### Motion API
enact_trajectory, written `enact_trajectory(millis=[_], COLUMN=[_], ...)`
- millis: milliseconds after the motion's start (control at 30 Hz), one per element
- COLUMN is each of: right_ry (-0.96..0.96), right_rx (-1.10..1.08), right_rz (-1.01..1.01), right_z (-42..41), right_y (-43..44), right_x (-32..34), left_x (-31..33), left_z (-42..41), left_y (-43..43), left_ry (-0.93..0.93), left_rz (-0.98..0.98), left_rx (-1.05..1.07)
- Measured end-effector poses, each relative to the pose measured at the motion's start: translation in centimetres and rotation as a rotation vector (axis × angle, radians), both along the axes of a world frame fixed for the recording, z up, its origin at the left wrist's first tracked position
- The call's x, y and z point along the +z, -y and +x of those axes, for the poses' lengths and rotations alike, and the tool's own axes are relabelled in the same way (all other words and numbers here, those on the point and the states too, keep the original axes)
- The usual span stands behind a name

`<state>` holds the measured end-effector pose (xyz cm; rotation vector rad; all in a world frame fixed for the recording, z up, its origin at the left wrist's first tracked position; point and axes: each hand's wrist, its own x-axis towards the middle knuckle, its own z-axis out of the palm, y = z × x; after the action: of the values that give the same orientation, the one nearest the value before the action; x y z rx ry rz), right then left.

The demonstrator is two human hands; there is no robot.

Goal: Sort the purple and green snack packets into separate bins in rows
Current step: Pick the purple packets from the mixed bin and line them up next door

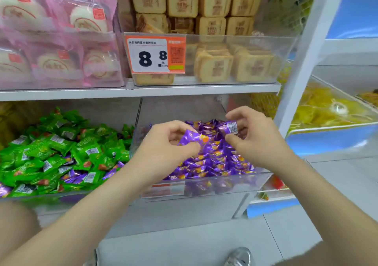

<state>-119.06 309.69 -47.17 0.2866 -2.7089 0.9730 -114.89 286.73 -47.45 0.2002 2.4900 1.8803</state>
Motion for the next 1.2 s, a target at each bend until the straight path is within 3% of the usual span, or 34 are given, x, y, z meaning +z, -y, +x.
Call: enact_trajectory(millis=[200,300,500,800,1033,1200], right_ry=[-0.041,-0.046,-0.03,-0.003,-0.006,-0.015], right_rx=[-0.089,-0.132,-0.144,-0.111,-0.13,-0.16], right_rz=[-0.017,-0.036,-0.02,-0.043,-0.035,0.006], right_z=[-0.6,-1.2,-1.9,-1.8,-2.0,-2.1], right_y=[-3.5,-4.4,-4.8,-5.4,-5.2,-5.7], right_x=[0.1,0.6,0.5,0.2,0.0,0.1], left_x=[-2.5,-3.1,-3.5,-5.4,-5.8,-6.6], left_z=[-2.8,-4.1,-7.0,-8.0,-8.7,-8.7], left_y=[-5.0,-7.8,-11.8,-14.3,-14.2,-13.5], left_ry=[-0.085,-0.167,-0.063,-0.058,-0.032,-0.043], left_rz=[-0.384,-0.443,-0.602,-0.853,-0.951,-0.846], left_rx=[-0.178,-0.241,-0.326,-0.458,-0.487,-0.389])
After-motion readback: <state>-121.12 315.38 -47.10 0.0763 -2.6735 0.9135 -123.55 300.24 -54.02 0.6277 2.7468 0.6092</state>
